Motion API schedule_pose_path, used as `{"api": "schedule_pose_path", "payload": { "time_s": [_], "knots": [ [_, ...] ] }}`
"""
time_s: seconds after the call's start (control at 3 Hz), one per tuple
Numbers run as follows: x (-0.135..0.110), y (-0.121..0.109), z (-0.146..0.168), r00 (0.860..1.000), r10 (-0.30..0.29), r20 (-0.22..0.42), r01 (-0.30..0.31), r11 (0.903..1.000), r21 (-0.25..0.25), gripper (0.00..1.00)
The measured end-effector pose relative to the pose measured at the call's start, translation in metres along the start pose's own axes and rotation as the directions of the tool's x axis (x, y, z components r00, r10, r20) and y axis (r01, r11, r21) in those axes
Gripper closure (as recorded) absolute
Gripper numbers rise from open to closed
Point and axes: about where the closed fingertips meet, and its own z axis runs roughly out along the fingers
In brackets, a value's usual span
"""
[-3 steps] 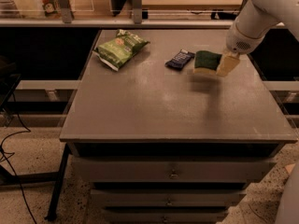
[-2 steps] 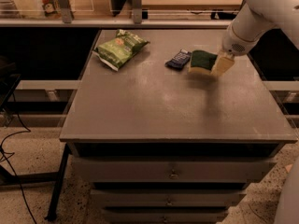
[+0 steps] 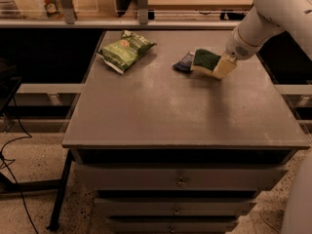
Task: Move sponge near rxbar blueberry
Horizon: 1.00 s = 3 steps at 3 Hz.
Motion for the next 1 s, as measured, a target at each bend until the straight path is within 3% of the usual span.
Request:
{"api": "schedule_pose_path", "payload": {
  "time_s": [0.33,0.67,1.0],
  "knots": [
    [-0.006,0.001,0.000,1.000,0.014,0.028,-0.013,0.9994,-0.032,0.13],
    [-0.011,0.011,-0.031,0.998,-0.018,0.066,0.022,0.9978,-0.063,0.00],
    [-0.011,0.011,-0.031,0.998,-0.018,0.066,0.022,0.9978,-0.063,0.00]
  ]
}}
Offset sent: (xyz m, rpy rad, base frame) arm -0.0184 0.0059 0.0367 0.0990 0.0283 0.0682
